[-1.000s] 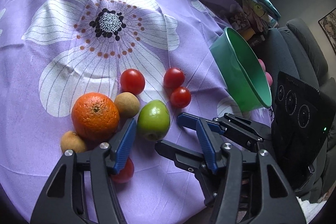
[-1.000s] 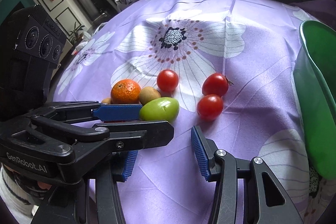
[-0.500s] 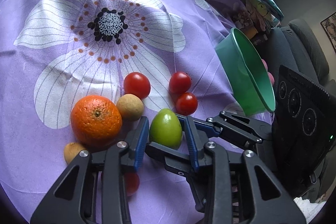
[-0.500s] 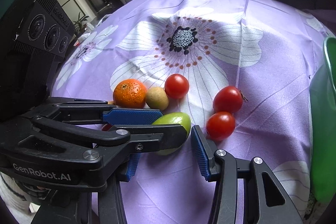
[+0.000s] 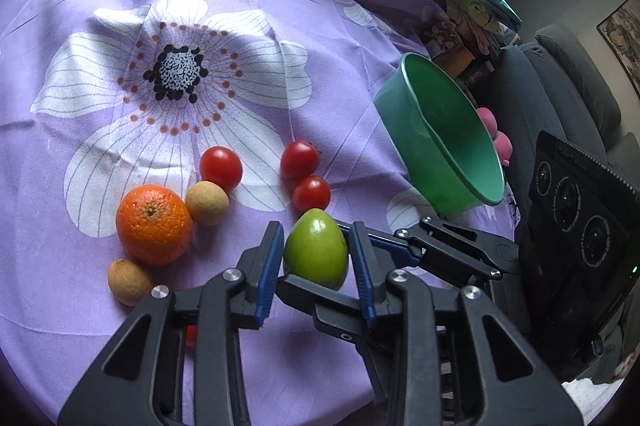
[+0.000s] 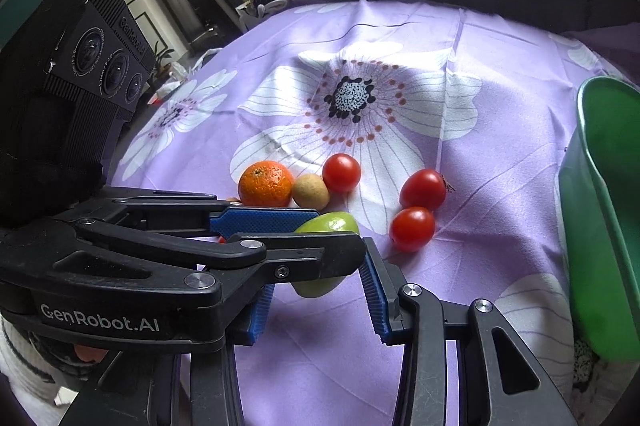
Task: Organize fruits
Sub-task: 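Carry the green apple into the green bowl and open the left gripper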
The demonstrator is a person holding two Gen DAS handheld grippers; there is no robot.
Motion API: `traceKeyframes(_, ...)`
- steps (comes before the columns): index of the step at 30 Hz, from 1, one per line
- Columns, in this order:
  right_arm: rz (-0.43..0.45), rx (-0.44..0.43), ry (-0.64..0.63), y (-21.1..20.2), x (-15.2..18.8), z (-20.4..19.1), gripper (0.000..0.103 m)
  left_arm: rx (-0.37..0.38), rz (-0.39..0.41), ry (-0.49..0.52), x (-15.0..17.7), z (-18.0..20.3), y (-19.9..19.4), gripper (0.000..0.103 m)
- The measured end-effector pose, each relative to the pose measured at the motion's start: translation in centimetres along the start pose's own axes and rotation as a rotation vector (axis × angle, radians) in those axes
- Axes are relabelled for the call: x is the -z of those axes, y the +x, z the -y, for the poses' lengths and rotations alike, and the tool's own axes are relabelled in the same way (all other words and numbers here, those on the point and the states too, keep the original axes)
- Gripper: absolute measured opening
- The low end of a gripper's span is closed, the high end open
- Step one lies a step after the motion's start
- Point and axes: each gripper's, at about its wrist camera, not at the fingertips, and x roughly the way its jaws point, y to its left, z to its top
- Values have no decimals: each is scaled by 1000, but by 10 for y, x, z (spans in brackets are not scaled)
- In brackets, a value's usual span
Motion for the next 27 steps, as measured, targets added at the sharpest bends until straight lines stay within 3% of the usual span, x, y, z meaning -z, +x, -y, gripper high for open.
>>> traceKeyframes(12,115,33,23,-50,8,6,42,5,40,106,-6,53,-5,31)
traceKeyframes(27,267,121,79,-120,7,49,42,57,56,274,-39,127,17,31)
